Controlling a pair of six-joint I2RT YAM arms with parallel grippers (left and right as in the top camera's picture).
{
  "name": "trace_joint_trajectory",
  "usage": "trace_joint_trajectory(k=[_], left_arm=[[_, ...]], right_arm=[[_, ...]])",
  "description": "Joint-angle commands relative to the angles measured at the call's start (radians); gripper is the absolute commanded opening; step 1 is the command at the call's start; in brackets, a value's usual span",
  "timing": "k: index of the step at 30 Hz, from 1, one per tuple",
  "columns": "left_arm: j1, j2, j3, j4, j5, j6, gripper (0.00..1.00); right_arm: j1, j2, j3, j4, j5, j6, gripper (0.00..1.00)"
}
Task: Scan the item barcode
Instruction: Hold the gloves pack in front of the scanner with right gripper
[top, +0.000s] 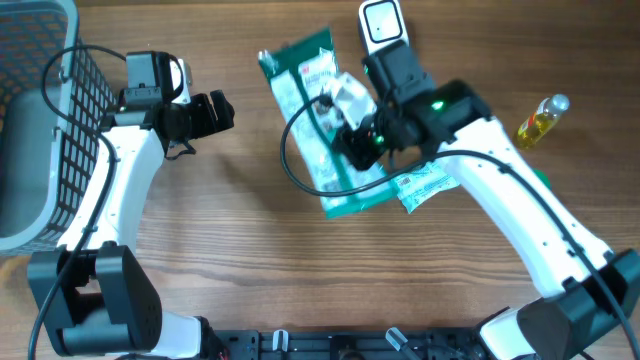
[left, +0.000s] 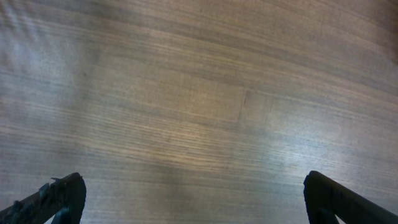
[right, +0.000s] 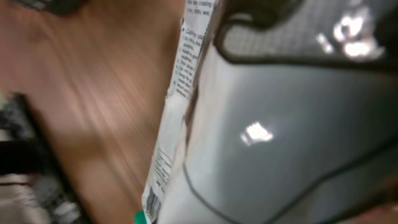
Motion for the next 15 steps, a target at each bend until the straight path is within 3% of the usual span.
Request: trace_joint_trajectory(k=[1, 5, 8, 11, 15], left_arm=[[0.005, 0.0, 0.006, 0.001, 0.001, 0.023, 1.0], [0.005, 0.0, 0.006, 0.001, 0.001, 0.023, 1.0], [0.005, 0.0, 0.006, 0.0, 0.001, 0.023, 1.0], [0.005, 0.0, 0.006, 0.001, 0.001, 0.023, 1.0], [0.005, 0.0, 0.006, 0.001, 0.001, 0.023, 1.0]], right_arm=[[0.001, -0.013, 0.172, -0.019, 0.274, -0.216, 0.04], [0.001, 0.013, 0.196, 0.084, 0.513, -0.571, 0.04], [0.001, 0.077, 0.196, 0.196, 0.619, -0.729, 0.04], [0.0, 0.175, 0.196, 0.317, 0.683, -0.828, 0.04], [-0.039, 0.372, 0.196, 0.65, 0.776, -0.94, 0.04]])
